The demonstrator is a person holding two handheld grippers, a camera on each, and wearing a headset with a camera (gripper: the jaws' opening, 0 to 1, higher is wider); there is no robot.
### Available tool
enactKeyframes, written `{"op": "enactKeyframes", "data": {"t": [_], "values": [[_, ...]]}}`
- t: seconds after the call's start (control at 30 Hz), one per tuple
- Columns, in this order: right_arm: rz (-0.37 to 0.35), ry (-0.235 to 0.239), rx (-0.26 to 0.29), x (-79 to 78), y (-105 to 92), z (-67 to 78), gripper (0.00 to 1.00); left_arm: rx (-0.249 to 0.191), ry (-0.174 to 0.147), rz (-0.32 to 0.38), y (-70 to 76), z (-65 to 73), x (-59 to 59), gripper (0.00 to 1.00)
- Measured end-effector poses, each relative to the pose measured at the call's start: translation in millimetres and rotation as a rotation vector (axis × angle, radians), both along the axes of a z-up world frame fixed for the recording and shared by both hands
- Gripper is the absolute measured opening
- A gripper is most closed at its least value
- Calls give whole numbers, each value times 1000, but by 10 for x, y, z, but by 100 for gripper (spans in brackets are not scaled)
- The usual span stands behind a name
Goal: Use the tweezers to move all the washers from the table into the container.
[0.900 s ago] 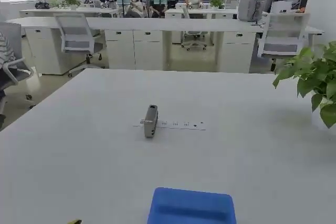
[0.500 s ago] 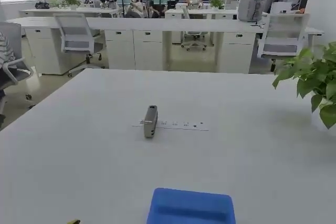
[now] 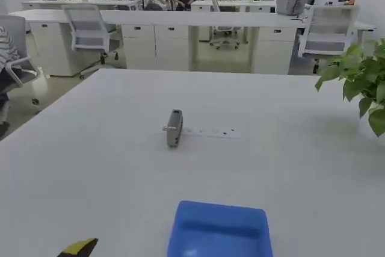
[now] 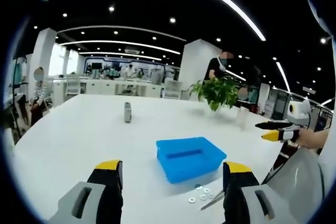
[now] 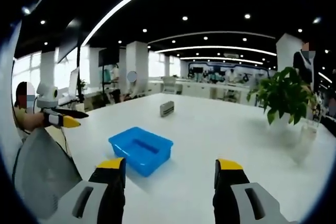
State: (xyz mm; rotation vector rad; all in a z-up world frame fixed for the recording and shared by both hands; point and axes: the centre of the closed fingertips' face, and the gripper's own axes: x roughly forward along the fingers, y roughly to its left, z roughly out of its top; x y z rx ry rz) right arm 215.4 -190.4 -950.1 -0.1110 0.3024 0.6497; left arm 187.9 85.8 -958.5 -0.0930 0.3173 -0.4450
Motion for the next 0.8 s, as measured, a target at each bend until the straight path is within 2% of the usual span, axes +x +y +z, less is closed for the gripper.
{"op": "enactKeyframes", "data": {"t": [0.1,0.13,0.23,0.27,0.33,0.37,0.4,0.47,0.5,0.57,0.6,0.63,0.7,0.77,0.8], "values": [[27,6,-41,-35,36,-33,63,31,18,-35,-43,-41,-30,79],[39,15,-52,-55,58,-54,62,46,35,-52,-60,-76,-45,78],[100,68,-109,-136,135,-177,58,58,76,-85,-91,-147,-74,75],[115,72,-126,-148,149,-204,56,62,104,-95,-93,-182,-93,72],[139,92,-153,-179,182,-259,54,70,127,-116,-89,-226,-92,67],[153,105,-160,-199,205,-286,52,73,149,-126,-86,-261,-104,62],[162,114,-167,-208,210,-305,51,69,183,-145,-99,-309,-126,60],[185,134,-171,-236,238,-339,47,47,226,-189,-169,-344,-169,52],[193,143,-175,-246,246,-357,46,68,232,-216,-187,-369,-170,49],[209,160,-176,-269,263,-384,43,96,278,-285,-262,-441,-218,42],[218,169,-173,-281,277,-392,42,114,279,-306,-287,-460,-217,40],[224,175,-170,-291,288,-398,42,130,307,-349,-340,-511,-245,38],[234,191,-165,-298,305,-416,42,165,333,-402,-399,-577,-268,36],[255,218,-168,-324,328,-458,40,226,361,-468,-466,-673,-300,35],[269,230,-176,-345,341,-474,39,259,385,-509,-508,-736,-333,34]]}}
